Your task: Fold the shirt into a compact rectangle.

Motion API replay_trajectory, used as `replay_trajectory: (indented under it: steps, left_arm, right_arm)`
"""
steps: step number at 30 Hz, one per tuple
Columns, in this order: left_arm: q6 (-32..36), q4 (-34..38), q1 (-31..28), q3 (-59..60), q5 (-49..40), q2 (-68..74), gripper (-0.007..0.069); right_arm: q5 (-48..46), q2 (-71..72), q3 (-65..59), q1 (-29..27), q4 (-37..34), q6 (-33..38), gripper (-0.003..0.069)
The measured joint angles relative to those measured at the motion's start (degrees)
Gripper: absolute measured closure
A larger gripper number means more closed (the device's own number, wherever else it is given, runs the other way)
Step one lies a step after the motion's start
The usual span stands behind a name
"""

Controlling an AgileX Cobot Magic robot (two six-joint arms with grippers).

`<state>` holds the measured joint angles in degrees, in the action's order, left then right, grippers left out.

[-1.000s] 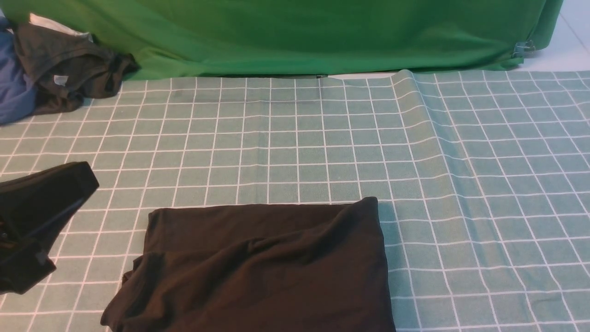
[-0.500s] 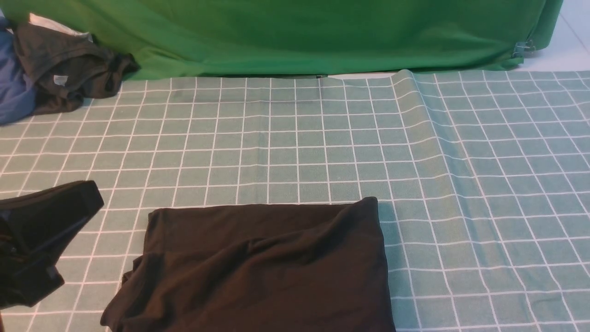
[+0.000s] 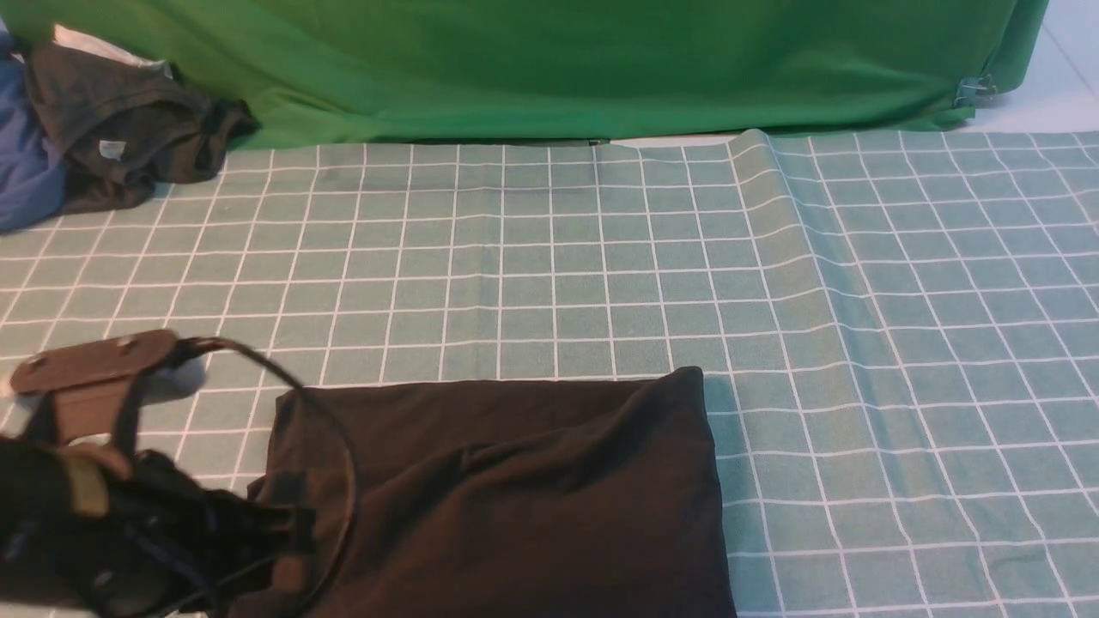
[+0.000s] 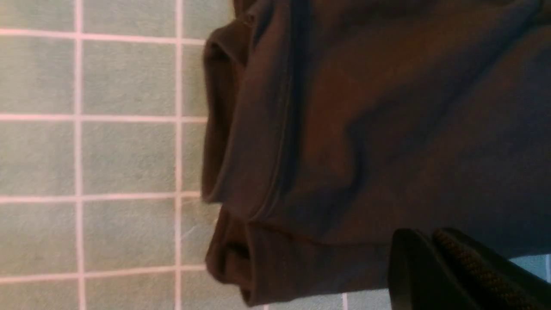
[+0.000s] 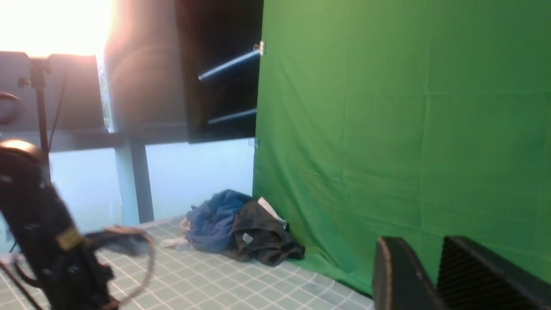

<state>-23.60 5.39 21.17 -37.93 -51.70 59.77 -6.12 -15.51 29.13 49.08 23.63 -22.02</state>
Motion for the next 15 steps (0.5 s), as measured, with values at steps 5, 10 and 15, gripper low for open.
replay_trajectory:
  steps: [5, 10, 15]
  left_arm:
    - [2.4, 2.9, 0.0, -1.4, -0.1, 4.0, 0.0613]
    - [4.3, 3.8, -1.7, -1.5, 0.2, 4.1, 0.0613]
    - [6.9, 5.2, -7.3, -1.9, 0.5, 4.1, 0.0613]
  right_arm:
    - [0.7, 0.0, 0.0, 0.0, 0.0, 0.0, 0.0491]
    - [2.8, -0.2, 0.0, 0.0, 0.0, 0.0, 0.0489]
    - [-0.5, -3.1, 2.1, 0.0, 0.0, -1.5, 0.0510]
